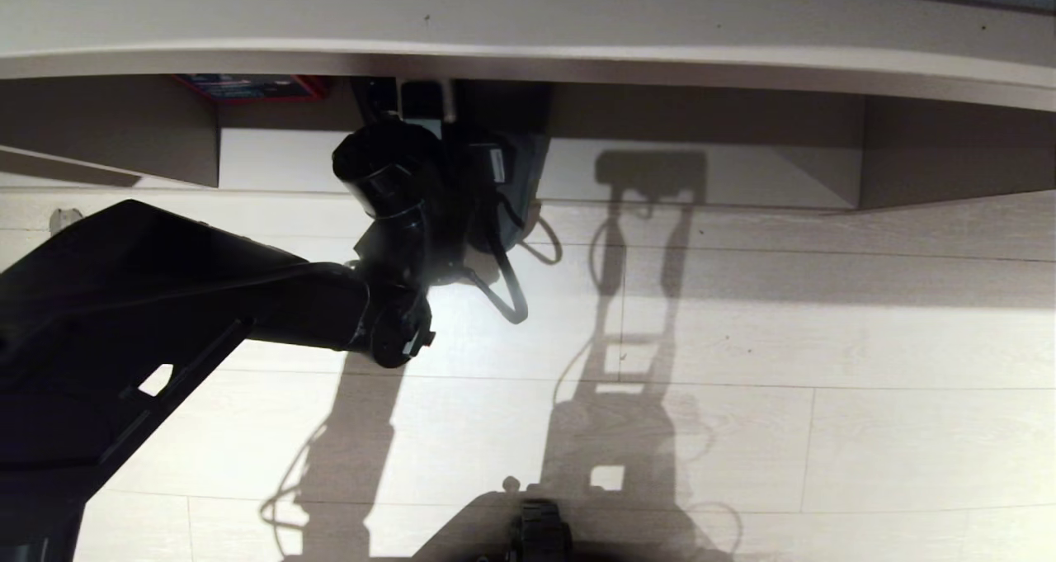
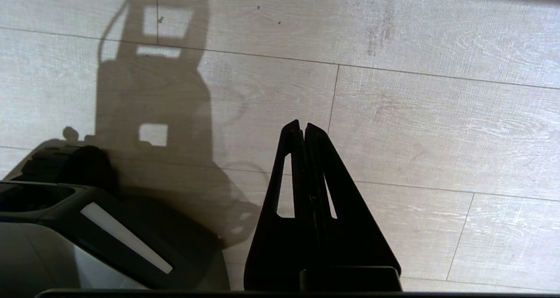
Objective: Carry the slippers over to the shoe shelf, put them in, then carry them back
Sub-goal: Place the slippers into the shoe cabinet
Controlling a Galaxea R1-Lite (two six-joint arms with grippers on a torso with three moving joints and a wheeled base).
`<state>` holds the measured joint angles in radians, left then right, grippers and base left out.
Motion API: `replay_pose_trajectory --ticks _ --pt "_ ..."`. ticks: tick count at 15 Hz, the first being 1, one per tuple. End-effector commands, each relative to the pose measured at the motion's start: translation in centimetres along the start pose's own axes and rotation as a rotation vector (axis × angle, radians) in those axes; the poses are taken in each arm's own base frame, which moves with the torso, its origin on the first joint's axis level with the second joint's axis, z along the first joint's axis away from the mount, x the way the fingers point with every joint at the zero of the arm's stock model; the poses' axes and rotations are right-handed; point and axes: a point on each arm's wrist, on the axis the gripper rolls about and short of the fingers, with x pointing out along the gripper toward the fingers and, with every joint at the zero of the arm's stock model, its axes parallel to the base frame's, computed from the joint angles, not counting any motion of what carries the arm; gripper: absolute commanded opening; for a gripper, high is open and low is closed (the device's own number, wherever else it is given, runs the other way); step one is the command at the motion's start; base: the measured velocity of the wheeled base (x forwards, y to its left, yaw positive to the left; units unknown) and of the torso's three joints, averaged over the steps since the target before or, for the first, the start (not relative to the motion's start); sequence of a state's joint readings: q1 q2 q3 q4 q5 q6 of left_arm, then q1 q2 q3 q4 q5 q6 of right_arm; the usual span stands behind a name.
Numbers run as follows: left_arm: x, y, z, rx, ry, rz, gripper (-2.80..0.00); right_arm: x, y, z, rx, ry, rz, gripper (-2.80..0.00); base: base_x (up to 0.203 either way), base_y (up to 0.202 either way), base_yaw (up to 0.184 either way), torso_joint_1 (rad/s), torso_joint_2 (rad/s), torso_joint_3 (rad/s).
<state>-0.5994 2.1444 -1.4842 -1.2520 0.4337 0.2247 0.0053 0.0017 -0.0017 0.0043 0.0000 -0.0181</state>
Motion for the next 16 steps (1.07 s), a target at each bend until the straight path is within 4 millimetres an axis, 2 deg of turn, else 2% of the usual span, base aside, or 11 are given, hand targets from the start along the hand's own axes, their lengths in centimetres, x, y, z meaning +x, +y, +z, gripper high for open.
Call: replay_pose_trajectory --ticks 1,3,7,16 --pt "0.3 0.2 -0.8 0.012 0.002 -0.02 -2.8 0.0 0.0 0.0 0.0 0.002 0.001 -2.8 0.0 0.0 0.0 0.0 0.0 0.0" --pt "0.9 1.2 -0.8 0.026 0.002 -0.016 -2.8 0.0 0.0 0.0 0.0 0.001 0.001 -2.8 0.0 0.0 0.0 0.0 0.0 0.0" --pt "2.2 1.5 0.2 -0.001 -0.061 0.011 -2.8 0.0 0.0 0.0 0.0 0.001 0.001 -2.8 0.0 0.0 0.0 0.0 0.0 0.0" --pt "2.6 2.0 -1.5 0.02 -0.039 0.019 -2.8 0.0 0.0 0.0 0.0 0.001 0.001 -2.8 0.0 0.0 0.0 0.0 0.0 0.0"
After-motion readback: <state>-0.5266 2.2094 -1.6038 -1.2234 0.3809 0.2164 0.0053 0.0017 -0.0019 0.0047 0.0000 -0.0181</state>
